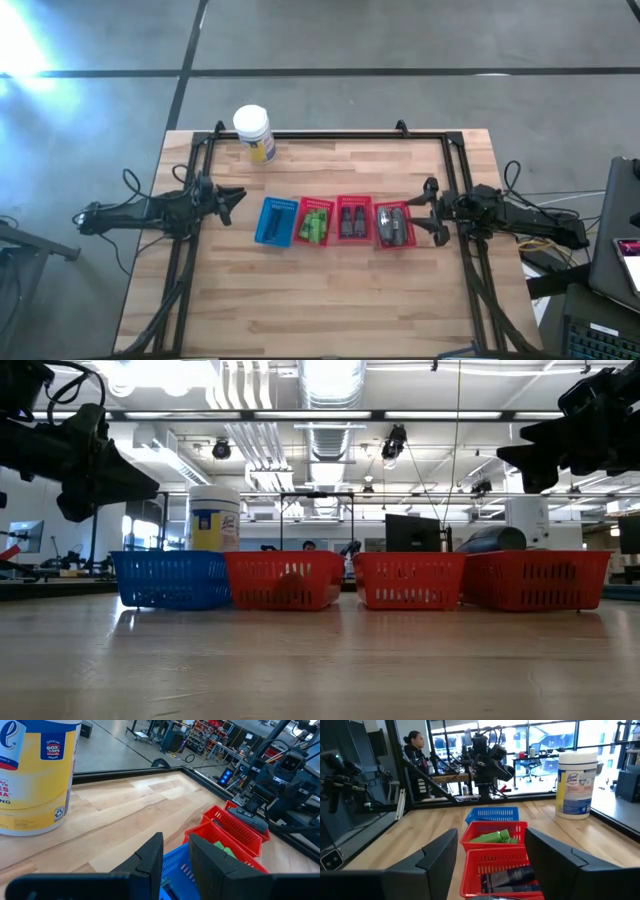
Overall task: Pick & Place Travel size toiletries
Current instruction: Return to Home Position
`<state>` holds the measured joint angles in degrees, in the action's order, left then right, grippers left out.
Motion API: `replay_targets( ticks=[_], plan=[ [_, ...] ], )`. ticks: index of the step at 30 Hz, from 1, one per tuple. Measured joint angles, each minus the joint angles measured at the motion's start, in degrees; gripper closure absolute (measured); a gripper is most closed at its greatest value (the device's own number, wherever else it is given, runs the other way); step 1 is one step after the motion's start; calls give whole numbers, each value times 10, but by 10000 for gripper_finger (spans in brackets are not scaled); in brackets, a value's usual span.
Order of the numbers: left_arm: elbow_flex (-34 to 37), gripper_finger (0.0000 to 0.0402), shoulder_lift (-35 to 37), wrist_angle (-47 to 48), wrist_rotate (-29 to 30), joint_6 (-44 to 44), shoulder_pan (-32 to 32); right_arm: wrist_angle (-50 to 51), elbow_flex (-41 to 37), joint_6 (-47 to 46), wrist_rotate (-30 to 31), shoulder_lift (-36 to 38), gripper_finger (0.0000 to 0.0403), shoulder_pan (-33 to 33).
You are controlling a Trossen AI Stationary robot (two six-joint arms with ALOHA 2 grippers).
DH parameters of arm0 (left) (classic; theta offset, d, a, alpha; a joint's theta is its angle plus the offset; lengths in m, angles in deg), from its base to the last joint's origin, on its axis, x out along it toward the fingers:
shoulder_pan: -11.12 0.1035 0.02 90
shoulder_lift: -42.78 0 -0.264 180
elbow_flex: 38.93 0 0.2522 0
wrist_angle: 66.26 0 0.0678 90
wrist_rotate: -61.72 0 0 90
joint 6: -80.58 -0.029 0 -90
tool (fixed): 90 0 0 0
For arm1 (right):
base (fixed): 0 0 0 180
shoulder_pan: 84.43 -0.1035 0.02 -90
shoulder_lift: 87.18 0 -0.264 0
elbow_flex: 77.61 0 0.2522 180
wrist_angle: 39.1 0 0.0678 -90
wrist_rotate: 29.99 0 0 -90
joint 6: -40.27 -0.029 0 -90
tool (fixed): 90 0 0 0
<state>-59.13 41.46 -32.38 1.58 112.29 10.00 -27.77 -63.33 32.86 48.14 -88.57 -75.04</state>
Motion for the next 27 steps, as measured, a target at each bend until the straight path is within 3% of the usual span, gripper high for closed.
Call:
replay_targets(
  ticks=[27],
  plan=[
    [0, 305, 0, 0, 0, 0, 0, 0, 0, -1, 0, 0, 94, 0]
  ],
)
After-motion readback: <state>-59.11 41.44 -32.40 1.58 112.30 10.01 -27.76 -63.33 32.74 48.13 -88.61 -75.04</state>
